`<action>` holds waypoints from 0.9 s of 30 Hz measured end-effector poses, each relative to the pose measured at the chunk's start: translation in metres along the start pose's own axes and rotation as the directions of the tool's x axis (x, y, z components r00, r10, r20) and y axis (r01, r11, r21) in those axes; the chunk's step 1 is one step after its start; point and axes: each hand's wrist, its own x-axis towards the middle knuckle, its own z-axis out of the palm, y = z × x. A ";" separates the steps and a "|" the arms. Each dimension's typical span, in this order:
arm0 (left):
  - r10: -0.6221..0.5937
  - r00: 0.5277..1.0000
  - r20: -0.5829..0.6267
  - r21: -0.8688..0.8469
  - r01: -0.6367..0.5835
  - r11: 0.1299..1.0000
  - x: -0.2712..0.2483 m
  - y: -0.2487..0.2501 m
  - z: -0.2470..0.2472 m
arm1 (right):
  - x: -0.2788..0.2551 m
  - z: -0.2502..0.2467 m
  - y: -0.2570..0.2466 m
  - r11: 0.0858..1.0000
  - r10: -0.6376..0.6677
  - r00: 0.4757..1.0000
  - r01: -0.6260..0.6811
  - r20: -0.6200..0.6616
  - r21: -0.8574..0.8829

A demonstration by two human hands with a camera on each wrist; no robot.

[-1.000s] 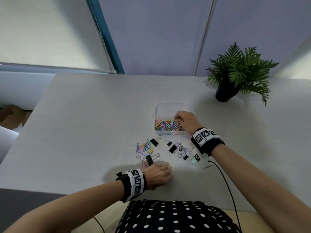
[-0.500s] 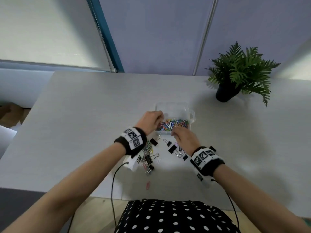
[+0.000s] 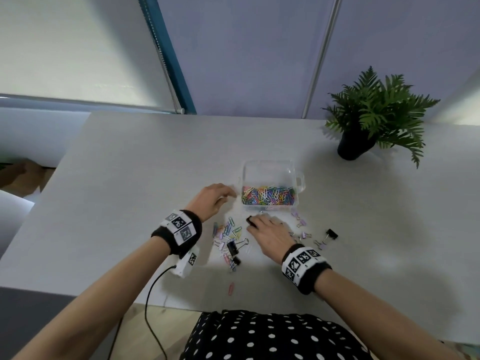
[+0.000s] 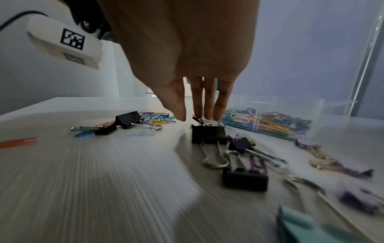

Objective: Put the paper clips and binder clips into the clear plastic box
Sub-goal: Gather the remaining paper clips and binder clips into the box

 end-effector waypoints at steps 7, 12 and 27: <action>-0.128 0.981 0.143 0.004 0.129 0.992 -0.043 -0.024 0.028 | 0.012 -0.004 -0.029 0.980 -0.135 0.990 0.141 -0.051 0.139; -0.151 0.983 0.107 0.056 0.146 0.988 -0.050 -0.022 0.035 | 0.013 0.001 -0.027 0.974 -0.081 0.996 0.073 0.029 0.213; 0.113 0.989 0.099 0.070 -0.121 0.990 -0.128 -0.013 0.066 | 0.001 -0.009 -0.011 0.995 -0.079 0.991 0.085 -0.110 0.051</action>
